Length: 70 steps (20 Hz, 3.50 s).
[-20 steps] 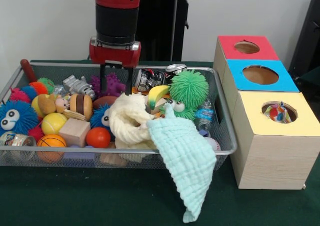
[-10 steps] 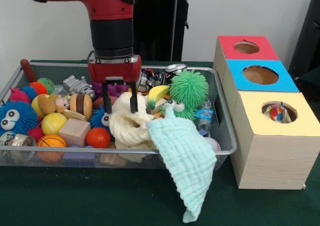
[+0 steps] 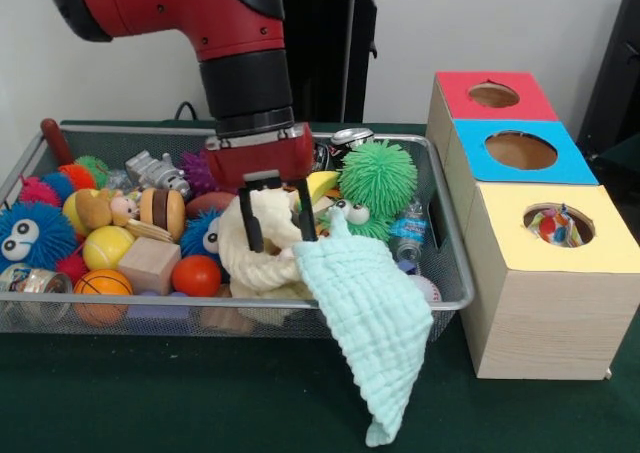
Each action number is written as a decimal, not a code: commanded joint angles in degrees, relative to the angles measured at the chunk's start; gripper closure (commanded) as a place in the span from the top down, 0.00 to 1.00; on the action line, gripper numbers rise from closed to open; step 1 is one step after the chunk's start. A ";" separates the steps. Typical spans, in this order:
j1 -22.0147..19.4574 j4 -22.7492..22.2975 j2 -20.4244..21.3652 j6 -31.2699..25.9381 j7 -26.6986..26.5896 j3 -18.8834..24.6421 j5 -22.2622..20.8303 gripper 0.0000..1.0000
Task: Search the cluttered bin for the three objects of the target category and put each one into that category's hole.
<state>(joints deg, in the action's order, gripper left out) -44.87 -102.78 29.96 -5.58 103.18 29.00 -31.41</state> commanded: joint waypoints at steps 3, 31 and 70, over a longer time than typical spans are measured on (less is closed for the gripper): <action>0.15 2.55 -4.18 -13.23 -5.02 5.83 0.62 1.00; 8.84 5.68 4.22 -25.55 -0.56 -6.08 -1.48 1.00; 17.81 15.53 -5.91 -29.79 -1.14 -19.07 -2.74 1.00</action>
<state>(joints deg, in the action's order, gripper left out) -28.63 -93.26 27.79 -26.68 103.18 12.71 -32.15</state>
